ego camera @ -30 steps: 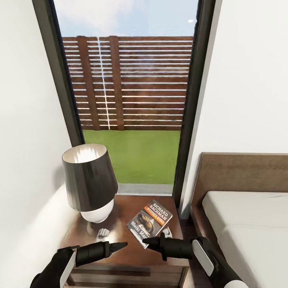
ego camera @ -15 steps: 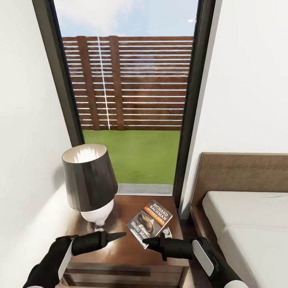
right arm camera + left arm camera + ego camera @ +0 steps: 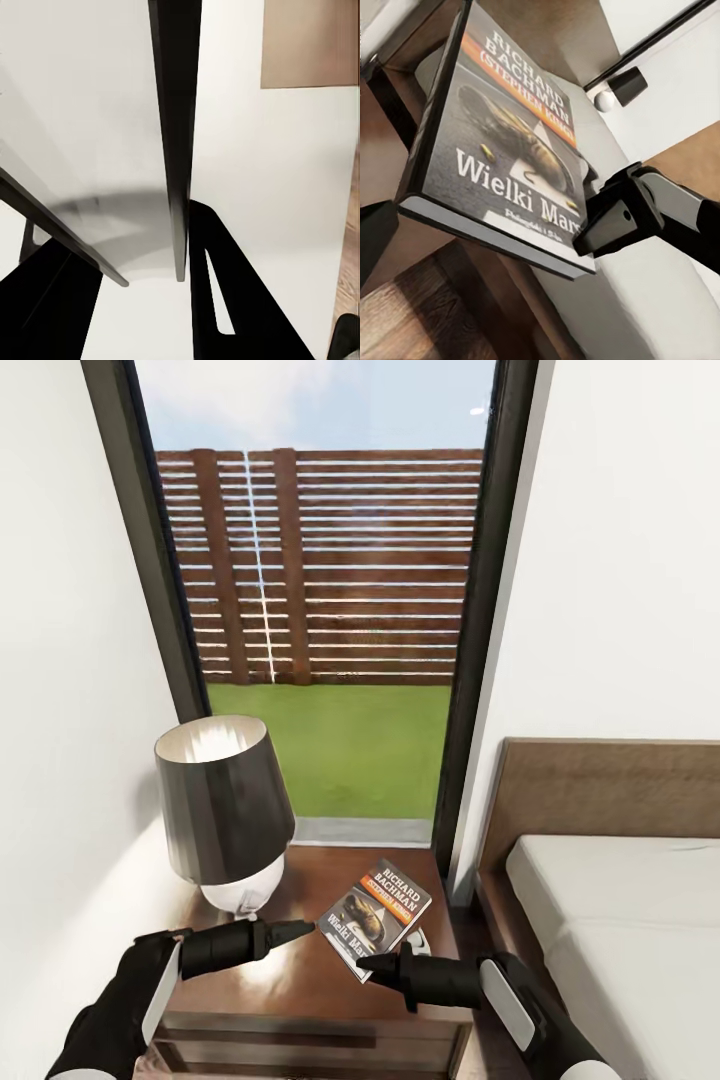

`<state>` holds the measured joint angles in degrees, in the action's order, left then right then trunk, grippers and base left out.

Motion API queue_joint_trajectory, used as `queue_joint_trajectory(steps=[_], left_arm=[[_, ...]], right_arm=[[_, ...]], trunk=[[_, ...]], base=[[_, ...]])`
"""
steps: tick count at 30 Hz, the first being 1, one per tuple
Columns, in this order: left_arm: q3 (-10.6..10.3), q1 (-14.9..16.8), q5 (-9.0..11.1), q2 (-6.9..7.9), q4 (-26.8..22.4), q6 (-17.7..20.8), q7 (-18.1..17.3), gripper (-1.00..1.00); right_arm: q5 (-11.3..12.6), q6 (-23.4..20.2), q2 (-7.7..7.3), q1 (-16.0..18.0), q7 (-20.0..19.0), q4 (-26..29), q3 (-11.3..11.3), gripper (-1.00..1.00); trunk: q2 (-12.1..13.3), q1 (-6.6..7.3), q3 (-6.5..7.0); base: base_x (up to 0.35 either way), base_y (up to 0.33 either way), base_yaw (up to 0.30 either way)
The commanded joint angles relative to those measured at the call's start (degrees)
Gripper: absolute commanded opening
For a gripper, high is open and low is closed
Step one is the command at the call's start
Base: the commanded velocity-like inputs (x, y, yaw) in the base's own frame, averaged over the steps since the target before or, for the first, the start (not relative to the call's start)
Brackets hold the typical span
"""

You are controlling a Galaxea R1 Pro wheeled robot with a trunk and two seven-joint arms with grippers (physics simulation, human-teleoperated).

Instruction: In the bedroom, move the book from the bed onto either nightstand, and place the two sandals side by side next to the bed.

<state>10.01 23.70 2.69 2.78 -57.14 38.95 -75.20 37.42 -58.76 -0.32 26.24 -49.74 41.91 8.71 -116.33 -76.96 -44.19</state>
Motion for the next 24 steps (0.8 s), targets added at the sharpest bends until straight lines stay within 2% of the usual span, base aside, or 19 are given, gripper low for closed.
queue_joint_trajectory(steps=[1,24], left_arm=[[0.0,0.0,0.1,0.0,-0.1,0.6,-0.1,1.0],[-0.2,0.0,0.4,-0.14,0.0,0.6,-0.2,1.0]], right_arm=[[0.1,-0.2,-0.03,0.0,-0.2,0.0,0.1,-1.0],[0.1,-0.1,-0.03,0.0,-0.3,0.0,0.1,-1.0]], trunk=[[-0.4,-0.22,-0.24],[-9.7,-5.27,-4.37]], base=[[0.0,0.0,0.0],[0.0,0.0,0.0]])
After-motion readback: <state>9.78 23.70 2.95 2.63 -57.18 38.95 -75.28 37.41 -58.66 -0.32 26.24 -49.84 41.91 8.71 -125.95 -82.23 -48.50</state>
